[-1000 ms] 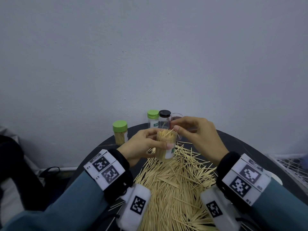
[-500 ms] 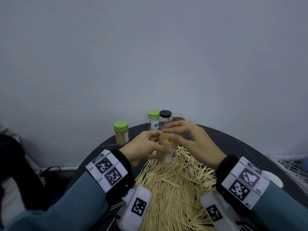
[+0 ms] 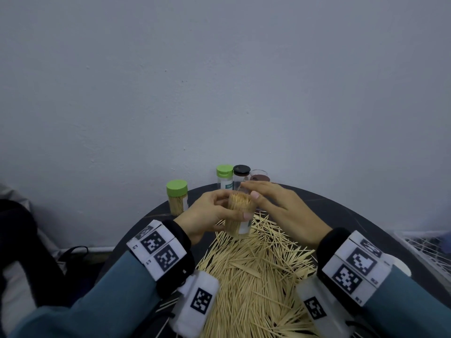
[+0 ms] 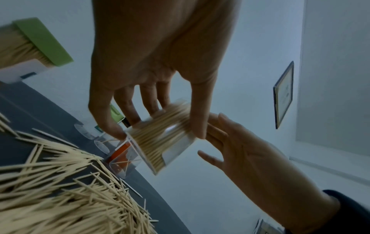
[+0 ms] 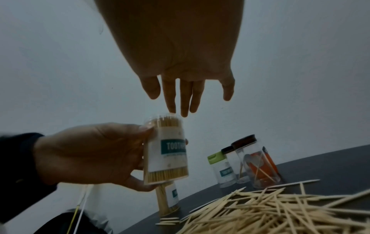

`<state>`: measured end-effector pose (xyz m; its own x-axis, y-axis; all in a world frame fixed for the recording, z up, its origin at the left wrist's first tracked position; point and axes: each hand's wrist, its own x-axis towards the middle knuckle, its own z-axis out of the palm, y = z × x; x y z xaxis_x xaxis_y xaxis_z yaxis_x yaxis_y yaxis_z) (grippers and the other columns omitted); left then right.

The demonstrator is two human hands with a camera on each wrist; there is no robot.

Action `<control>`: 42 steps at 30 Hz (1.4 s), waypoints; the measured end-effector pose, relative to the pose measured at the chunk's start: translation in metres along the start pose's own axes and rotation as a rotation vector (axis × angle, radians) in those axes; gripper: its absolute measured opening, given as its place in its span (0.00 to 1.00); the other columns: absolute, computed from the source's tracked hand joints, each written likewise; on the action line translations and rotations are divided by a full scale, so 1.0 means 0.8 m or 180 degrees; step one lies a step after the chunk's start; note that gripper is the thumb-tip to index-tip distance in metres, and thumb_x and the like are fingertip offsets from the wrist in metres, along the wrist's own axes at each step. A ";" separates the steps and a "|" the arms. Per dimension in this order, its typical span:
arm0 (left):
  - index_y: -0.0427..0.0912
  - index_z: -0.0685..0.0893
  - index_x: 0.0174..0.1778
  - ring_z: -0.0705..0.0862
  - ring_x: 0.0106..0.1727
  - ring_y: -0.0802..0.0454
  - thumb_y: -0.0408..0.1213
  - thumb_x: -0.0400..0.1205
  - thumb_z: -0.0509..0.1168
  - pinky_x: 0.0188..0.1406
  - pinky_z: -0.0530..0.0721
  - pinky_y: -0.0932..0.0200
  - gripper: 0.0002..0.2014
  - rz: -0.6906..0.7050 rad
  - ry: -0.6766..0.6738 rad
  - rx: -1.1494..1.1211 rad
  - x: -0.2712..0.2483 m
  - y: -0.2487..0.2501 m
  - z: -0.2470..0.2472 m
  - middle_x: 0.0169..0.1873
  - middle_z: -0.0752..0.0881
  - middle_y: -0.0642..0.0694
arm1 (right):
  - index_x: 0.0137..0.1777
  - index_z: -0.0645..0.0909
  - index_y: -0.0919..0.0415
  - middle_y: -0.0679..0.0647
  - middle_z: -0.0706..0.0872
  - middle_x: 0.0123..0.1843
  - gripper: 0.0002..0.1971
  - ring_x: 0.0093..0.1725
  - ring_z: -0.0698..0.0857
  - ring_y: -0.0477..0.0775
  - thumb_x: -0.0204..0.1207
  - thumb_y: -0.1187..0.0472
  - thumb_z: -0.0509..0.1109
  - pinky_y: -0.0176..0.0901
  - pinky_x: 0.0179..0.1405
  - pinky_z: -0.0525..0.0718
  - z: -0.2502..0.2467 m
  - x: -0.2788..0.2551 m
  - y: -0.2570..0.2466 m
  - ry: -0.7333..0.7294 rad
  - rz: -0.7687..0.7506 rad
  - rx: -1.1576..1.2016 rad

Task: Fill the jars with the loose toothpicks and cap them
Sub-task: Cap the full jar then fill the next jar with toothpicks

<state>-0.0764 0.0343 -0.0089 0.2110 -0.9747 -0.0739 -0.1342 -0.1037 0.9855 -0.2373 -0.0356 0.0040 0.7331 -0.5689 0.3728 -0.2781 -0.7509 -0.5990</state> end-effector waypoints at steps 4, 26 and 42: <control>0.48 0.82 0.59 0.85 0.59 0.50 0.27 0.69 0.77 0.56 0.84 0.52 0.23 0.0084 0.0067 0.0057 0.003 0.004 0.009 0.53 0.88 0.46 | 0.75 0.70 0.46 0.42 0.72 0.75 0.20 0.73 0.70 0.42 0.84 0.53 0.55 0.44 0.74 0.66 -0.016 -0.005 0.012 -0.0218 0.0015 -0.0332; 0.41 0.77 0.67 0.84 0.58 0.49 0.28 0.72 0.75 0.40 0.86 0.63 0.27 0.0341 -0.0549 0.0383 0.025 0.066 0.177 0.62 0.83 0.43 | 0.79 0.62 0.54 0.53 0.65 0.80 0.36 0.77 0.66 0.55 0.73 0.56 0.74 0.43 0.69 0.69 -0.133 -0.118 0.114 -0.1756 0.2393 -0.1869; 0.43 0.74 0.65 0.85 0.55 0.55 0.32 0.73 0.75 0.39 0.85 0.65 0.26 0.0482 -0.0536 0.0586 0.010 0.059 0.151 0.59 0.85 0.47 | 0.68 0.71 0.57 0.60 0.81 0.58 0.20 0.50 0.82 0.59 0.76 0.61 0.66 0.43 0.45 0.82 -0.120 -0.086 0.112 -0.0056 0.1647 -0.0328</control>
<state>-0.1982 -0.0023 0.0188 0.0136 -0.9994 0.0327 -0.3285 0.0264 0.9441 -0.3719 -0.0962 -0.0076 0.4936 -0.8690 0.0342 -0.6655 -0.4028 -0.6284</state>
